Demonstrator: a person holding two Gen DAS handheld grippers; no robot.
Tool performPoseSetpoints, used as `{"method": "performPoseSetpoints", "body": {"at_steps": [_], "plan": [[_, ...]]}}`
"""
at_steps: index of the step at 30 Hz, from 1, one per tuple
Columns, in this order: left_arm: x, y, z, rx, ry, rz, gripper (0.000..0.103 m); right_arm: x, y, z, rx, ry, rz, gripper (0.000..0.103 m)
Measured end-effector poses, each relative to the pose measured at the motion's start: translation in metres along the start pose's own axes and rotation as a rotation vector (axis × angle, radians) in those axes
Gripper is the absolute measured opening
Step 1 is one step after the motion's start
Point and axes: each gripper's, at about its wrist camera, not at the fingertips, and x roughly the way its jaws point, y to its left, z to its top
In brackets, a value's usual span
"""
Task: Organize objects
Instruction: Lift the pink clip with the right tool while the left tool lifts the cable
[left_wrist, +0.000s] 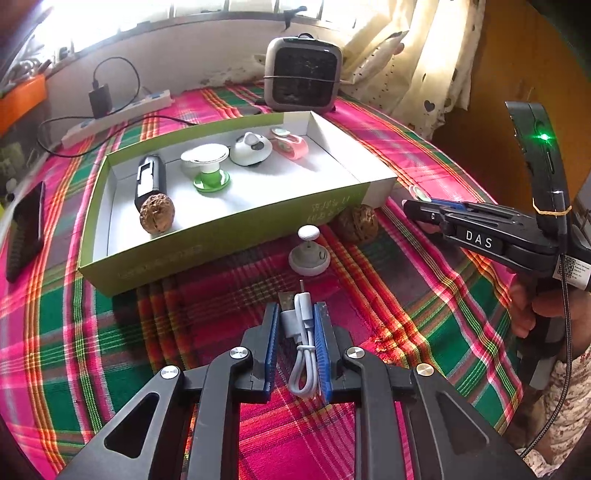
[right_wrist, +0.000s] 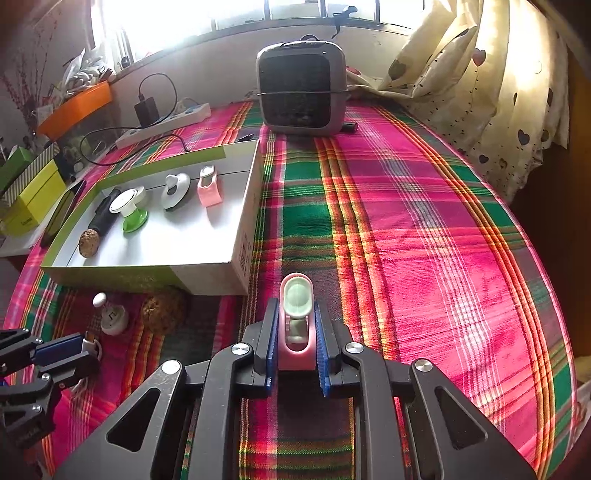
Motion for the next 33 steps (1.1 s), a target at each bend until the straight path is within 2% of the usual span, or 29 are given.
{"method": "performPoseSetpoints", "body": {"at_steps": [17,33], "plan": [[0.001,0.004,0.001,-0.014,0.004,-0.015,0.016,-0.006,0.002,-0.003,0.007,-0.01,0.019,0.018],[-0.017,0.011,0.009,-0.038,-0.034,-0.015,0.016,-0.018,0.011,0.0,-0.01,-0.033,0.049,0.018]]}}
